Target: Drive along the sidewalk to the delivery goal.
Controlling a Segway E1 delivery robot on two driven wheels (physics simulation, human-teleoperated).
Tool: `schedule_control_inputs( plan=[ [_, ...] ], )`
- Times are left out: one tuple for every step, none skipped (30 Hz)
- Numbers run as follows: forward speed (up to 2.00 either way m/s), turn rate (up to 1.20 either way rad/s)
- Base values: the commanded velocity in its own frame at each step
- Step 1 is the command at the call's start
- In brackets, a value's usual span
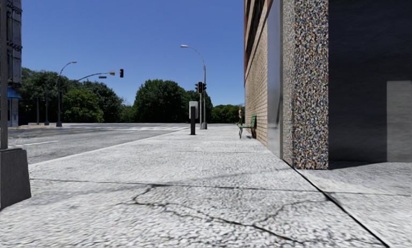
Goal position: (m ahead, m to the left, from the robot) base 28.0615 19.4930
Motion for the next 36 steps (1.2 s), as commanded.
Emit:
schedule_control_inputs(
  plan=[
    [2.0, 0.0],
    [2.0, 0.0],
    [2.0, 0.0],
    [2.0, 0.0],
    [2.0, 0.0],
    [2.0, 0.0],
    [2.0, 0.0],
    [2.0, 0.0],
    [2.0, 0.0],
    [2.0, 0.0],
    [2.0, 0.0],
    [2.0, 0.0],
    [2.0, 0.0],
    [2.0, 0.0],
    [2.0, 0.0],
    [2.0, 0.0],
    [2.0, 0.0],
    [2.0, 0.0],
    [2.0, 0.0],
    [2.0, 0.0],
    [2.0, 0.0],
    [2.0, 0.0],
    [2.0, 0.0],
    [2.0, 0.0],
    [2.0, 0.0],
    [2.0, 0.0],
    [2.0, 0.0],
    [2.0, 0.0],
    [2.0, 0.0],
    [2.0, 0.0],
    [2.0, 0.0],
    [2.0, 0.0],
    [2.0, 0.0],
    [2.0, 0.0],
    [2.0, 0.0],
    [2.0, 0.0]
  ],
)
